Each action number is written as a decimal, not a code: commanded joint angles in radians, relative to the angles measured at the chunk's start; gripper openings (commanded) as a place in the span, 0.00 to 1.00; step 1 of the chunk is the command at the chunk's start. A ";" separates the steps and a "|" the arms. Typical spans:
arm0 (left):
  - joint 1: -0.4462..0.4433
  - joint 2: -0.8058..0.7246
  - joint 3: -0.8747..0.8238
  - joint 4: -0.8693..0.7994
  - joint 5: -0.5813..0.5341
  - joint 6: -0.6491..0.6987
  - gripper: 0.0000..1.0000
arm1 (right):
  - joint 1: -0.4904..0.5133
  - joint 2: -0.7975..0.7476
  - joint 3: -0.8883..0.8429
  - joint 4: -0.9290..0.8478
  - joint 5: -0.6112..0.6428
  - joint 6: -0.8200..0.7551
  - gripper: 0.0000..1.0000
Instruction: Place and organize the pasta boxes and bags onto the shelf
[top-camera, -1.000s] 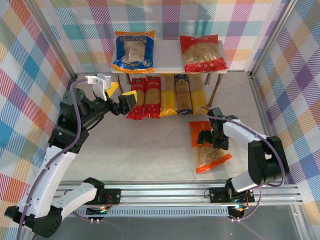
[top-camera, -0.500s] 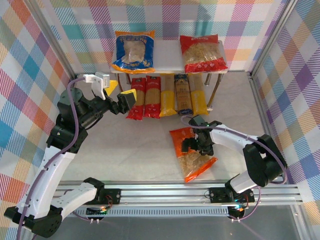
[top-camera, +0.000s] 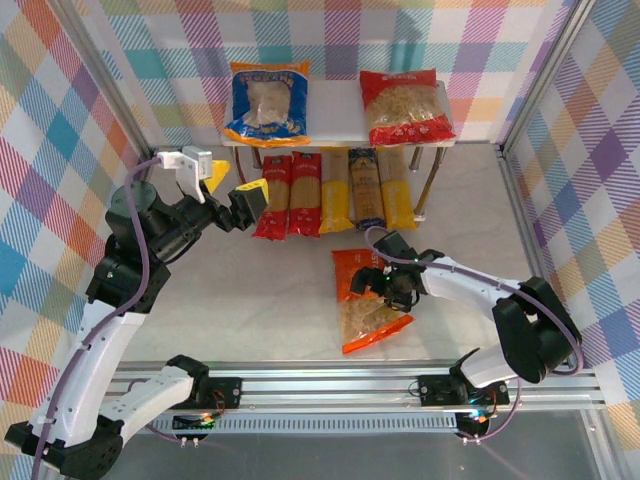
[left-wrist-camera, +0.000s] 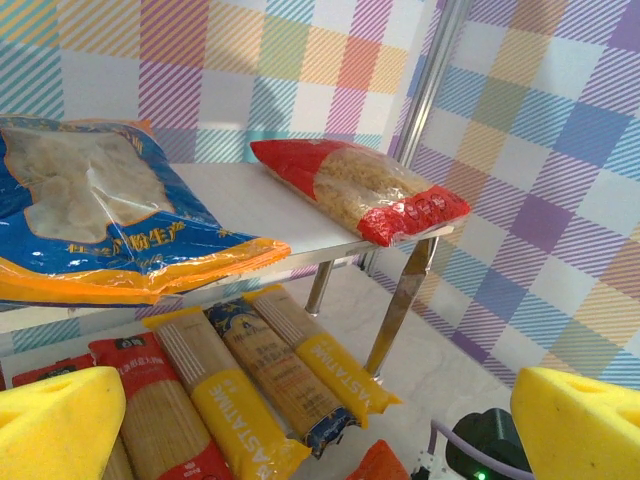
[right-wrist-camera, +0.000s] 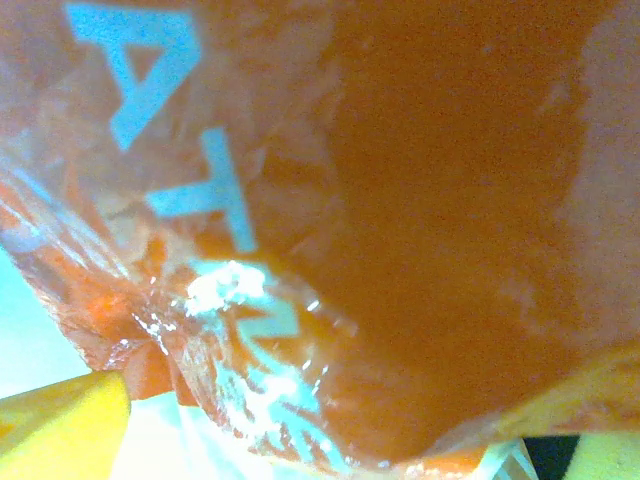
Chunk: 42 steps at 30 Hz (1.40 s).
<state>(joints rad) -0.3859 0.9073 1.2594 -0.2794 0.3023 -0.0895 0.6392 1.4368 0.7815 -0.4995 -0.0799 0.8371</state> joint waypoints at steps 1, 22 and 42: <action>-0.005 -0.016 -0.003 0.009 -0.002 0.010 0.99 | 0.060 -0.031 0.068 -0.200 0.145 -0.060 0.99; -0.021 -0.024 -0.143 -0.370 -0.034 -0.081 0.96 | 0.175 0.308 0.332 -0.327 0.355 -0.112 0.99; -0.127 0.109 -0.544 -0.189 -0.040 -0.258 0.92 | 0.175 0.444 0.261 -0.254 0.197 -0.215 0.79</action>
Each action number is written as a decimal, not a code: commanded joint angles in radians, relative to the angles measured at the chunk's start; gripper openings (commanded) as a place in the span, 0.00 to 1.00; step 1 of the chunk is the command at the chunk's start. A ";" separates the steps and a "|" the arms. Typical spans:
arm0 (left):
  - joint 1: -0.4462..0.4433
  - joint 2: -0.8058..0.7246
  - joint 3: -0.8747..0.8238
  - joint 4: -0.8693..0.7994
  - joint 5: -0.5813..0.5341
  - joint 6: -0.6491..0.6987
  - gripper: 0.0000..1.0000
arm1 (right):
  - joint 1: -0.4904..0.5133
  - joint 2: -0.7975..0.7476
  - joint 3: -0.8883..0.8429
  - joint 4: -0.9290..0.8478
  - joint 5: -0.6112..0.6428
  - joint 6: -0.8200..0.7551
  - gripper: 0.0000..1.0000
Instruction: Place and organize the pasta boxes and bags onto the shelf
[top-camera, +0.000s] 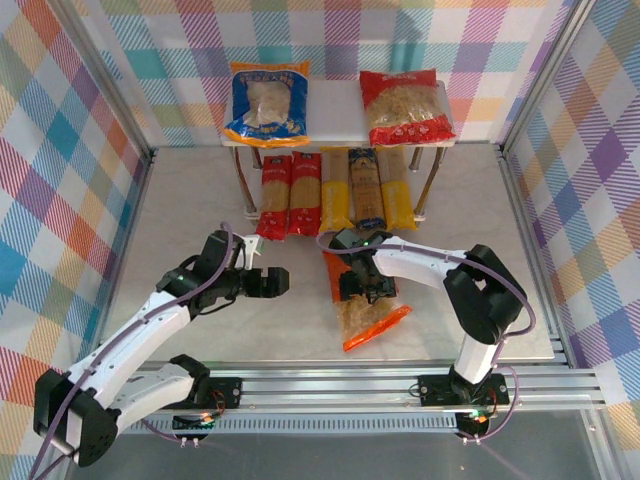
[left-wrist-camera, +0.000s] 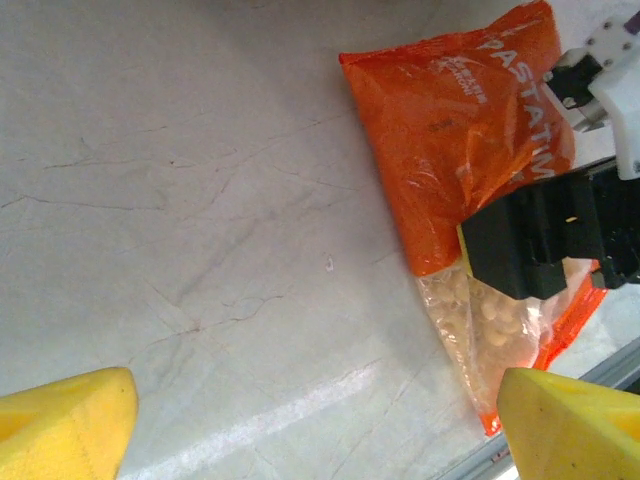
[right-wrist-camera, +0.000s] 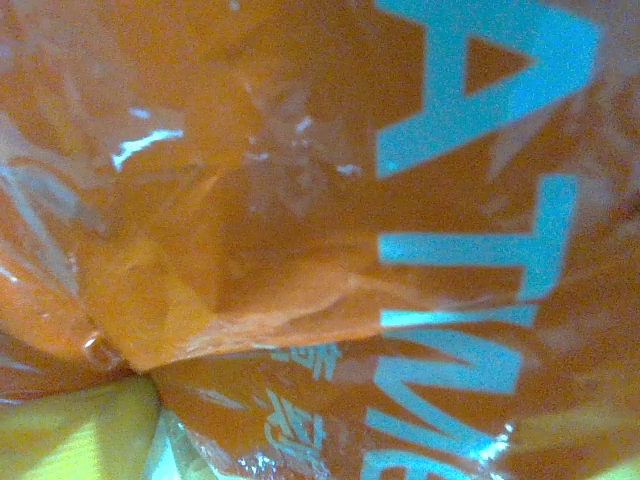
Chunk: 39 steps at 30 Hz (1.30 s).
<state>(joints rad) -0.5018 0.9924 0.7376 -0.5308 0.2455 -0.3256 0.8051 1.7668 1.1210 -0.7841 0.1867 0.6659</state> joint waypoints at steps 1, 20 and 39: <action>-0.012 0.037 -0.029 0.077 0.022 -0.027 0.92 | 0.009 0.117 -0.082 0.032 -0.081 -0.048 0.76; -0.039 0.212 -0.089 0.231 0.018 -0.041 0.72 | 0.011 0.000 -0.142 0.055 -0.154 -0.037 0.00; -0.067 0.276 -0.086 0.243 0.003 -0.037 0.59 | 0.016 -0.455 -0.039 -0.107 -0.139 -0.035 0.00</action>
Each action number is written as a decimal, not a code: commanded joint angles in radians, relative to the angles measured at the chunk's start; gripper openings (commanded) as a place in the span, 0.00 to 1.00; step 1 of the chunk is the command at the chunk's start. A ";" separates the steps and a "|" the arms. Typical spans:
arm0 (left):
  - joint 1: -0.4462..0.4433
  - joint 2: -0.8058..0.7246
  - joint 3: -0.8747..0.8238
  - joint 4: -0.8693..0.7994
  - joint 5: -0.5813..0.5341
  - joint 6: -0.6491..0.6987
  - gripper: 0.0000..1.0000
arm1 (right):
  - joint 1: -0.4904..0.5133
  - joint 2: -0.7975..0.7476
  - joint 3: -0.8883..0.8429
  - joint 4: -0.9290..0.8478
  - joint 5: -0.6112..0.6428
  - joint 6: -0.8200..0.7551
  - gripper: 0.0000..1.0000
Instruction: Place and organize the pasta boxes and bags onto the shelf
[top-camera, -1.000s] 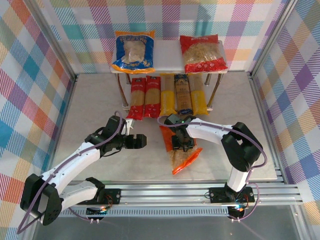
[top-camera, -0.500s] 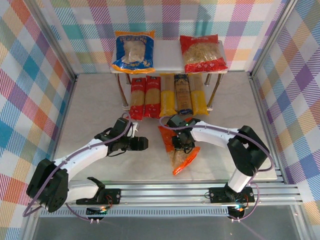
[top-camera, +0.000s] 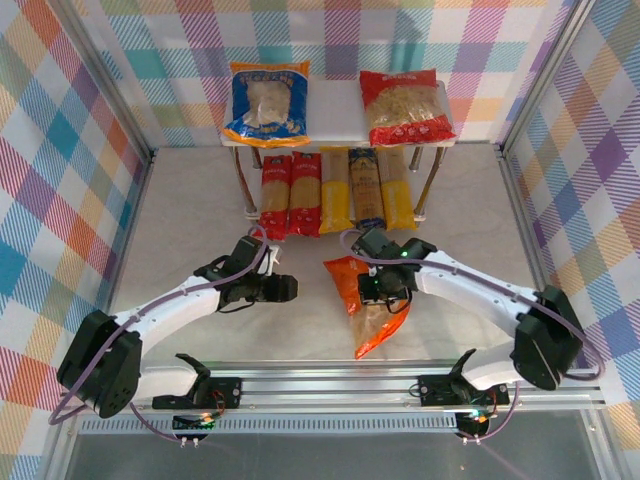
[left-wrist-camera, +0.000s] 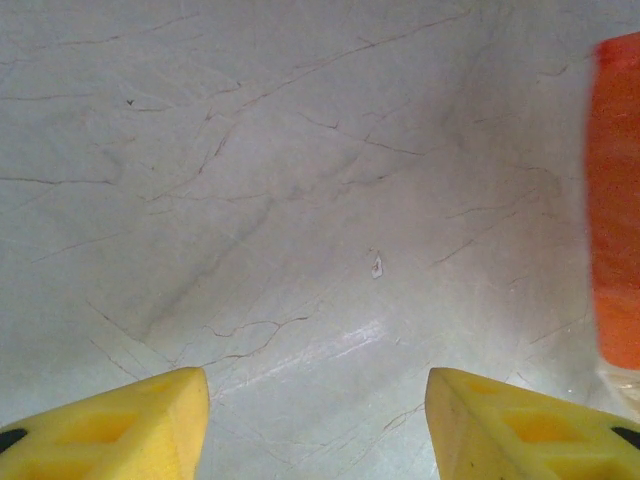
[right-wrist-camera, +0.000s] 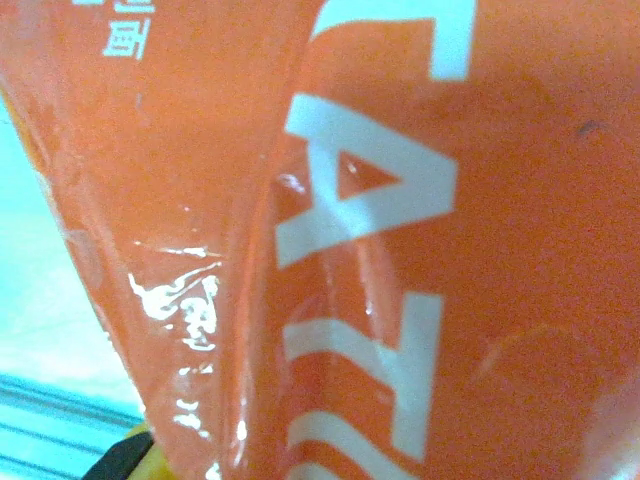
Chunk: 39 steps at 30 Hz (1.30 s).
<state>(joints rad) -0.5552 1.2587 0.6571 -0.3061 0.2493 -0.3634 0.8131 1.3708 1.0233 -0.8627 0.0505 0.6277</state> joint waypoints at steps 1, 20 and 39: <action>-0.014 0.009 -0.005 0.019 -0.002 0.001 0.59 | 0.008 -0.074 0.063 -0.042 -0.005 0.006 0.00; -0.040 -0.019 0.046 -0.032 -0.035 0.011 0.58 | 0.034 -0.189 0.660 -0.081 -0.063 -0.175 0.00; -0.045 -0.078 0.083 -0.091 -0.040 0.025 0.58 | 0.009 0.362 1.539 0.146 0.270 -0.557 0.00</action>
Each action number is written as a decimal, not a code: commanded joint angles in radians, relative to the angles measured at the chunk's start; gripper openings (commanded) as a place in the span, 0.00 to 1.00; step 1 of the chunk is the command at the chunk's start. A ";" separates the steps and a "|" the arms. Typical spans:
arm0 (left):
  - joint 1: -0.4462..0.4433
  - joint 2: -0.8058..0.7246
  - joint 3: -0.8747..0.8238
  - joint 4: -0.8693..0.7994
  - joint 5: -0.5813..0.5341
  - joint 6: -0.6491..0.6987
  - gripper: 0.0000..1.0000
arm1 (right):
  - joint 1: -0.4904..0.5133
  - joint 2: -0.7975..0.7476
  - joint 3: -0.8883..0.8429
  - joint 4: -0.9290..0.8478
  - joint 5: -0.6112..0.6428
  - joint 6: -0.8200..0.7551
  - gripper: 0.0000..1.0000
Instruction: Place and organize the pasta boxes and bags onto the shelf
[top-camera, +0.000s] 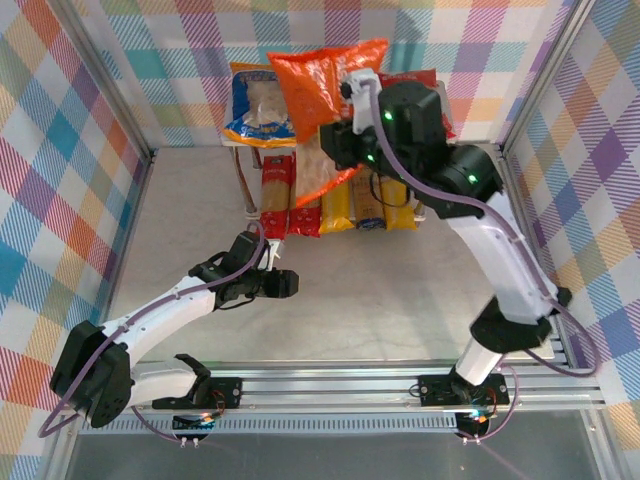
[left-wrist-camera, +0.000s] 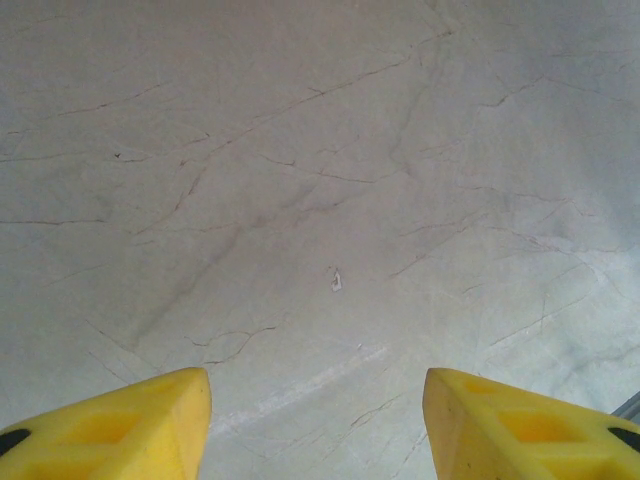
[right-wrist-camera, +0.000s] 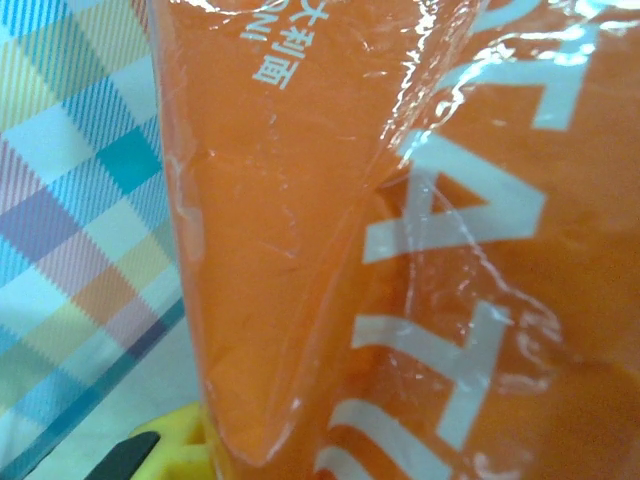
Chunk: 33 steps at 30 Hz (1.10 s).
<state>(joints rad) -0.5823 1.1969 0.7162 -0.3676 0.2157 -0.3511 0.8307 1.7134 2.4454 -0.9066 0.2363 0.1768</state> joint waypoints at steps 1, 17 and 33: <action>-0.017 -0.017 0.023 -0.029 -0.007 0.014 0.58 | -0.014 0.039 0.135 0.209 0.101 -0.122 0.00; -0.017 -0.013 0.013 -0.030 -0.023 0.020 0.58 | -0.193 0.189 0.199 0.304 0.065 0.031 0.00; -0.017 0.000 0.006 -0.023 -0.026 0.017 0.58 | -0.265 0.305 0.244 0.275 -0.071 0.181 0.00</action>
<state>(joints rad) -0.5823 1.1957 0.7162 -0.3676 0.1967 -0.3473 0.5632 2.0392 2.6148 -0.7860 0.1986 0.3344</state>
